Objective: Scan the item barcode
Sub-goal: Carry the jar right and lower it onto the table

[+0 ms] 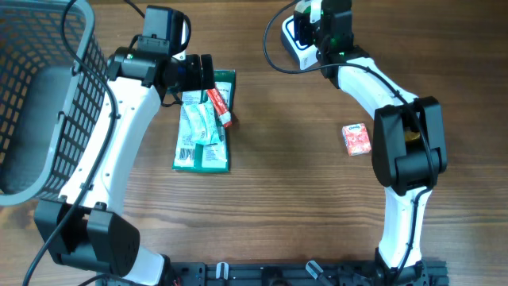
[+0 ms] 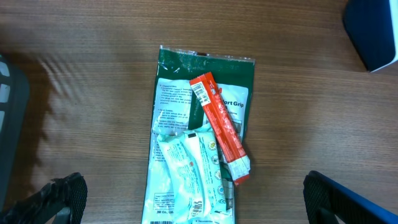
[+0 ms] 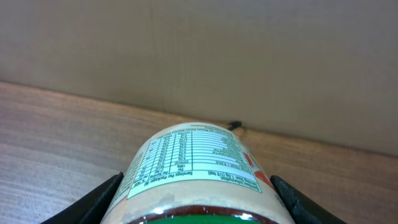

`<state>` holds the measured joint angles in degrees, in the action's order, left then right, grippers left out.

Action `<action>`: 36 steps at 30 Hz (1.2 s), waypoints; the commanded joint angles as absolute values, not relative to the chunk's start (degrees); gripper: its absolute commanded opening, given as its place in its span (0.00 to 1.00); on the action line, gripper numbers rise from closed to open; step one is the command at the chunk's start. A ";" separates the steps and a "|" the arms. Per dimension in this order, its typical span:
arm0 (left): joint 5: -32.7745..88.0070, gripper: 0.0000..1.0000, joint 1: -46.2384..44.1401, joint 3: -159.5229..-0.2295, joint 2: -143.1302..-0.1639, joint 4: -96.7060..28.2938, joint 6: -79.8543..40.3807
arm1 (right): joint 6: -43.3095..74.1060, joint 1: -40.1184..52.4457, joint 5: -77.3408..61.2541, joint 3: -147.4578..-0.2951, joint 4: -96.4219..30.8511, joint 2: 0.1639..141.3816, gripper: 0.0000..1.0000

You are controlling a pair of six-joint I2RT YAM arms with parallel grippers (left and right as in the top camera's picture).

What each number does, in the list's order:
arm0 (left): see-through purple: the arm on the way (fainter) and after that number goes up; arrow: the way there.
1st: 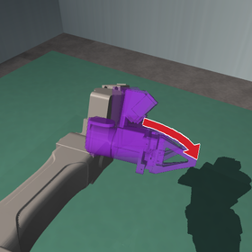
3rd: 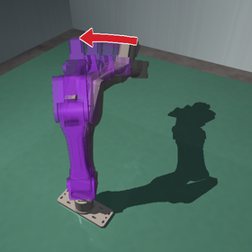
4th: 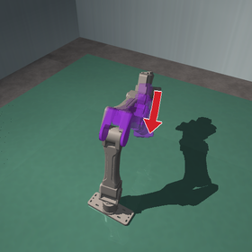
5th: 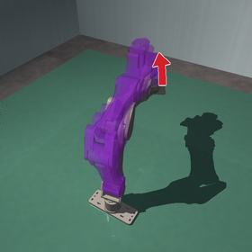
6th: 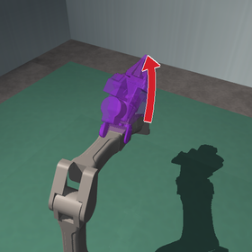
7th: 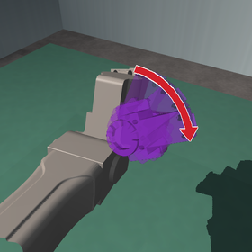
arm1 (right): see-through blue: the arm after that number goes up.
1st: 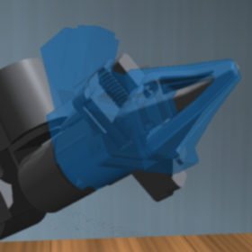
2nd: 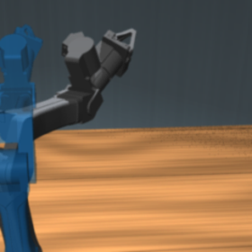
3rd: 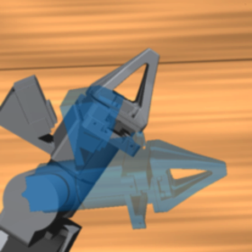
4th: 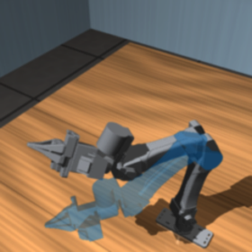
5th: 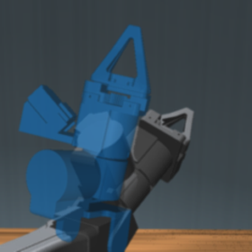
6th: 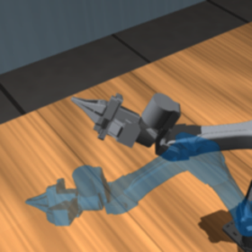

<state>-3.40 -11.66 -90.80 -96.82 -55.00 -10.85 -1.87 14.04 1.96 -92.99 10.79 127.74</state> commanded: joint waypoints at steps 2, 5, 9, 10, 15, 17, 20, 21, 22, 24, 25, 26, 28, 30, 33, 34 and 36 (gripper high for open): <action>-3.92 1.00 -11.44 -90.98 -97.30 -54.89 -11.38 | -2.96 14.06 0.80 -93.19 13.26 127.92 0.25; -3.92 1.00 -11.44 -90.98 -97.30 -54.89 -11.40 | -0.23 14.06 1.50 -93.19 10.81 120.86 0.23; -3.92 1.00 -11.44 -90.98 -97.30 -54.89 -11.38 | 0.78 14.00 1.54 -93.19 -3.25 107.57 0.22; -3.92 1.00 -11.44 -90.98 -97.30 -54.89 -11.40 | 2.98 13.89 1.74 -93.19 -9.80 103.48 0.21; -3.92 1.00 -11.44 -90.98 -97.30 -54.89 -11.40 | 11.75 13.85 0.47 -93.19 -36.67 92.79 0.20; -3.92 1.00 -11.44 -90.98 -97.30 -54.89 -11.38 | 12.64 13.85 -1.58 -93.19 -46.54 92.12 0.20; -3.92 1.00 -11.44 -90.98 -97.30 -54.89 -11.38 | 12.69 13.91 -7.07 -92.66 -59.40 93.78 0.20; -3.92 1.00 -11.44 -90.98 -97.30 -54.89 -11.38 | 12.67 13.91 -8.54 -91.61 -61.95 94.52 0.20; -3.92 1.00 -11.44 -90.98 -97.30 -54.89 -11.40 | 12.73 13.91 -9.32 -90.11 -63.16 95.22 0.20; -3.92 1.00 -11.44 -90.98 -97.30 -54.89 -11.38 | 14.74 14.09 -9.30 -85.23 -62.92 96.25 0.20; -3.92 1.00 -11.44 -90.98 -97.30 -54.89 -11.38 | 15.73 14.09 -9.30 -82.67 -61.65 96.73 0.21; -3.92 1.00 -11.44 -90.98 -97.30 -54.89 -11.38 | 17.06 14.06 -9.28 -79.94 -60.07 97.01 0.21; -3.92 1.00 -11.44 -90.98 -97.30 -54.89 -11.38 | 18.83 14.09 -9.56 -75.22 -57.30 97.58 0.21; -3.92 1.00 -11.44 -90.98 -97.30 -54.89 -11.38 | 20.16 14.06 -9.50 -68.93 -53.69 97.69 0.20; -3.92 1.00 -11.44 -90.98 -97.30 -54.87 -11.38 | 20.12 14.06 -9.50 -62.87 -48.66 97.69 0.21; -3.92 1.00 -11.44 -90.98 -97.30 -54.89 -11.38 | 20.05 14.06 -9.45 -61.73 -47.59 97.69 0.21; -3.92 1.00 -11.44 -90.98 -97.30 -54.89 -11.40 | 19.66 14.06 -8.23 -60.01 -45.36 97.73 0.21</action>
<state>-3.40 -11.66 -90.80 -96.86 -55.05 -10.85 18.87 14.04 -8.56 -61.91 -47.48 97.51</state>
